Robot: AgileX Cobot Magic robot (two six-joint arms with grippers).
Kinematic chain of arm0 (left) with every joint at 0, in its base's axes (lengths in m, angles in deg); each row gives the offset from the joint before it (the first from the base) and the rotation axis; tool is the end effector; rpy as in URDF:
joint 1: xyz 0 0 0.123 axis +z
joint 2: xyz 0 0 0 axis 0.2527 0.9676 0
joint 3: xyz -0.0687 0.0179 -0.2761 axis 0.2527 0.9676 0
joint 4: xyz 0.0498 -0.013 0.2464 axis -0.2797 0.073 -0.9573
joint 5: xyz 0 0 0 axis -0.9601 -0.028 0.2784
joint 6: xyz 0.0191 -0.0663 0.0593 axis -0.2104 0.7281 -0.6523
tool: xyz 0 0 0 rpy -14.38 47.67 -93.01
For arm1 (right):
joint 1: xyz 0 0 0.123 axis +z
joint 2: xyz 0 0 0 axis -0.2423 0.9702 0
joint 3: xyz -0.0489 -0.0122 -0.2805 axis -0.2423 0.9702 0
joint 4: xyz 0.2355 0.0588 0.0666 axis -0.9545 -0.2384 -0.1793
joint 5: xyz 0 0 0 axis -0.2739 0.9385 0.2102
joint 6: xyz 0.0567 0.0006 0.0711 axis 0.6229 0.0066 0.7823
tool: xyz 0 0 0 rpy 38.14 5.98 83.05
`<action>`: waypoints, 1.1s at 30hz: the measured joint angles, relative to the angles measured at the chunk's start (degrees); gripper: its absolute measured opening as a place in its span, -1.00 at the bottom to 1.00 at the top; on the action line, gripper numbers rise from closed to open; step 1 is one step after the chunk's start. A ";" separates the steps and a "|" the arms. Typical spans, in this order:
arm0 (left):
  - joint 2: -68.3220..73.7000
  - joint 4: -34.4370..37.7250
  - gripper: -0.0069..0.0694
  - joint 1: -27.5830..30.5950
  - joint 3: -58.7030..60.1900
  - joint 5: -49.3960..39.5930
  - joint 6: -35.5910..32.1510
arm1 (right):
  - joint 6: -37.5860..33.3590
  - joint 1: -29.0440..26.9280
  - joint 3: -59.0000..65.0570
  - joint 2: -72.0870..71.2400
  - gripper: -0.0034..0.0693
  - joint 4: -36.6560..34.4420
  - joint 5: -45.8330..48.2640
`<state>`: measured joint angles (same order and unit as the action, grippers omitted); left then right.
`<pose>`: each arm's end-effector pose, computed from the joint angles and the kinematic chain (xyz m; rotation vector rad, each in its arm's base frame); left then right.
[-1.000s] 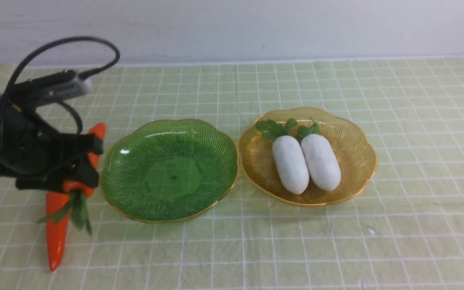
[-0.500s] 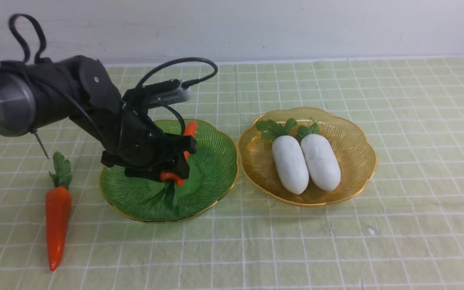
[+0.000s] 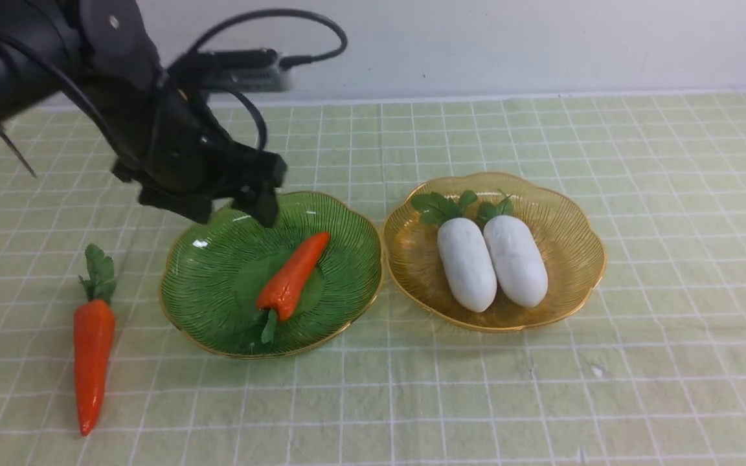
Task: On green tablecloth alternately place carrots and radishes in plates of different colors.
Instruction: 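Pick up the carrot and put it on the nearest plate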
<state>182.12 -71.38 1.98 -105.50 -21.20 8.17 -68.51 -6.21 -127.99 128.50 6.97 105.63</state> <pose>0.3581 -0.0848 0.3194 0.2994 2.7319 -0.1280 0.1074 0.0224 0.3290 -0.3222 2.4768 0.1216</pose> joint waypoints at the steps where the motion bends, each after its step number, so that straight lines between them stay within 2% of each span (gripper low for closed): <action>1: -0.18 -0.76 0.50 0.00 -0.21 -0.55 0.11 | 0.00 0.00 0.00 0.00 0.37 0.00 0.00; 2: -1.45 -7.66 0.41 1.37 -1.33 -4.43 1.35 | 0.00 0.00 0.00 0.00 0.37 0.00 -0.31; 3: -2.05 -11.04 0.36 2.48 -1.36 -5.41 2.64 | 0.00 0.00 0.00 0.00 0.37 0.00 -0.59; 7: -3.23 -16.93 0.23 8.99 2.77 -6.53 10.77 | 0.00 0.00 0.00 0.00 0.37 -0.15 -1.18; 11: -2.64 -16.80 0.23 12.89 10.59 -6.53 13.40 | 0.00 0.00 0.00 0.00 0.37 -0.15 -1.29; 14: -1.78 -16.50 0.23 13.71 14.44 -6.19 13.55 | 0.00 0.00 0.00 0.00 0.37 -0.15 -1.35; 16: -0.13 -15.09 0.23 14.06 18.40 -2.42 13.67 | 0.00 0.00 0.00 0.00 0.37 -0.15 -1.54; 23: 4.34 -9.52 0.35 14.06 19.32 5.38 13.72 | 0.00 0.00 0.00 0.00 0.37 -0.15 -2.09; 28: 7.87 -9.23 0.40 14.06 19.32 7.47 13.72 | 0.00 0.00 0.00 0.00 0.37 -0.15 -2.16; 31: 10.34 -9.23 0.40 14.06 19.32 8.06 13.72 | 0.00 0.00 0.00 0.00 0.37 -0.15 -2.16; 33: 12.07 -9.35 0.31 14.06 19.32 8.40 13.43 | 0.00 0.00 0.00 0.00 0.37 -0.15 -2.16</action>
<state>194.19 -80.73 16.04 -86.18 -12.80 21.60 -68.51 -6.21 -127.99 128.50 6.82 103.47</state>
